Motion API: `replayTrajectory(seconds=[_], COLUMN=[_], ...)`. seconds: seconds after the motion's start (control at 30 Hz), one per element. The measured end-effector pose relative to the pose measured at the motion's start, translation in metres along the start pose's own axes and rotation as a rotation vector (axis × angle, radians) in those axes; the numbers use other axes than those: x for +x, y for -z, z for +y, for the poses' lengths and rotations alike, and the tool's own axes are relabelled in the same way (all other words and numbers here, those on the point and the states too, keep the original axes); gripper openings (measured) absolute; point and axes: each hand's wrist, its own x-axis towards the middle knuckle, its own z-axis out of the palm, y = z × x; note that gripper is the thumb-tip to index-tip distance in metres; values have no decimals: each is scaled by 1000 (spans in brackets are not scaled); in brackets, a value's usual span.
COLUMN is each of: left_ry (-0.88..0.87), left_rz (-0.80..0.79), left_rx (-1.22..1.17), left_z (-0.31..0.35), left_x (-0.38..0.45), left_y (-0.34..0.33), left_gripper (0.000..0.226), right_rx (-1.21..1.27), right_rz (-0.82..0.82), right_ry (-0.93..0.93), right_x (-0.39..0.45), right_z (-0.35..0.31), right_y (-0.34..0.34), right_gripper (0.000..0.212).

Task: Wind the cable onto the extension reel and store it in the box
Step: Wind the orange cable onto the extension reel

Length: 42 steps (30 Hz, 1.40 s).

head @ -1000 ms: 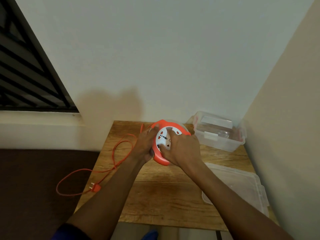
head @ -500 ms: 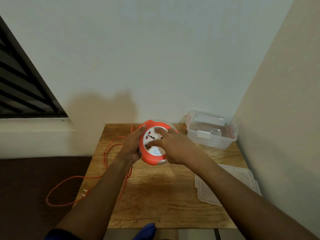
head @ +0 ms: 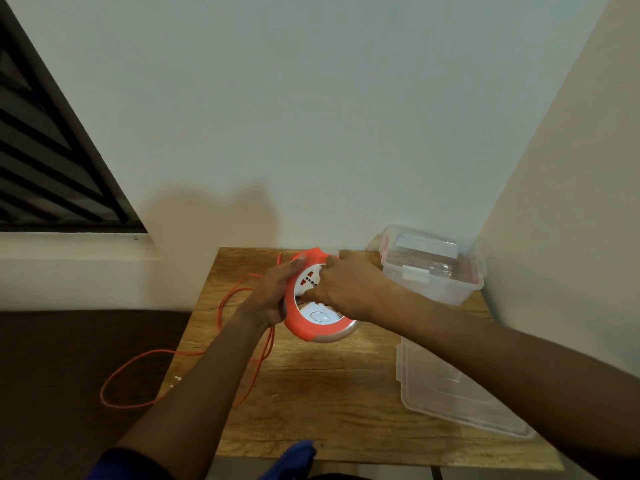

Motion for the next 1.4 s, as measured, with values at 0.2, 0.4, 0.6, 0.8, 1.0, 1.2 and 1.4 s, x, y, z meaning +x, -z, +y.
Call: replayTrajectory(seconds=[0.2, 0.4, 0.6, 0.8, 1.0, 1.2, 1.4], left_ry=[-86, -124, -80, -87, -65, -86, -94], left_rz=[51, 104, 48, 47, 44, 45, 34], left_rx=[-119, -55, -93, -76, -54, -57, -40], left_z=[3, -1, 1, 6, 5, 7, 8], left_x=[3, 7, 4, 1, 1, 5, 4], left_y=[-10, -16, -14, -3, -7, -1, 2], left_gripper=[46, 63, 48, 48, 68, 69, 68], right_rx=[299, 466, 395, 318, 92, 11, -48], right_rz=[149, 145, 192, 117, -26, -79, -31], right_ry=[-457, -764, -652, -314, -143, -151, -89], right_x=[2, 4, -9, -18, -14, 5, 8], right_z=[-6, -36, -27, 1, -8, -9, -2], right_y=[-15, -33, -29, -8, -9, -5, -10], right_gripper=[63, 68, 59, 55, 75, 67, 71])
